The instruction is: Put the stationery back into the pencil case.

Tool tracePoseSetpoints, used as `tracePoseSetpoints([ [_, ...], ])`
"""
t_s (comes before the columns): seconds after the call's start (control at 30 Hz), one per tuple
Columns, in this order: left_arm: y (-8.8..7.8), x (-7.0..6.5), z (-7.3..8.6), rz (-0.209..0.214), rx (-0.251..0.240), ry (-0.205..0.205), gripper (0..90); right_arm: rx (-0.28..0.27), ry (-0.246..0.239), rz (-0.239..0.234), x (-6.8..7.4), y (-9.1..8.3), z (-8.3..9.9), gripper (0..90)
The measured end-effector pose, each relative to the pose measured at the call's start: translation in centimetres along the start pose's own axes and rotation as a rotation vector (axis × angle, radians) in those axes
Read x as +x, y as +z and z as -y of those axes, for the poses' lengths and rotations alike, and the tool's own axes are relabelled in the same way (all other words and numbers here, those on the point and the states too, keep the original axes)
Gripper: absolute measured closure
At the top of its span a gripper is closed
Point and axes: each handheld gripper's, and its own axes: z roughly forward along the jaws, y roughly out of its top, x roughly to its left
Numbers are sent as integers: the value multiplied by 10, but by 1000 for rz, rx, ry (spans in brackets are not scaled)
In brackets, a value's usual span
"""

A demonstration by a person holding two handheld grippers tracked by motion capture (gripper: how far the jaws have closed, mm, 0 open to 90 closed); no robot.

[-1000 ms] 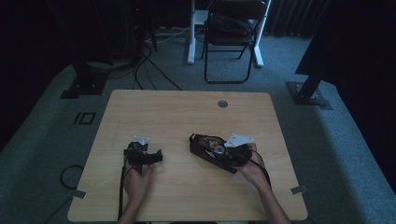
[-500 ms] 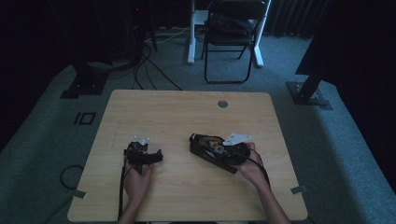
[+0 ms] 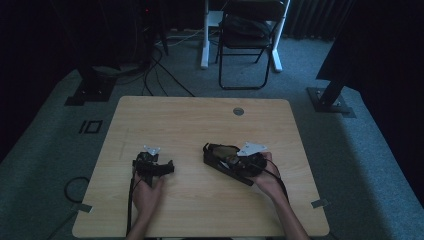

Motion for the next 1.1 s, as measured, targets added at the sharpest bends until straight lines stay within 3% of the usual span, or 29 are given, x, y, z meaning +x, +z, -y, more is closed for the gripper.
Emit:
tracePoseSetpoints([
  [0.23, 0, 0, 0, 1, 0, 2, 22, -45, 8, 34, 0, -10, -1, 371],
  [0.37, 0, 0, 0, 2, -1, 3, 22, -104, 8, 59, 2, -24, -2, 517],
  [0.4, 0, 0, 0, 2, -1, 3, 22, -104, 8, 59, 2, -24, -2, 517],
  [0.43, 0, 0, 0, 2, -1, 3, 22, -131, 4, 68, 3, -32, -2, 607],
  [0.63, 0, 0, 0, 2, -1, 3, 22, -154, -2, 83, 7, -45, 2, 709],
  [0.9, 0, -1, 0, 2, -1, 3, 22, -161, 9, 103, 9, -59, 11, 712],
  [1.1, 0, -1, 0, 2, -1, 3, 22, -161, 54, 133, 0, -64, 22, 712],
])
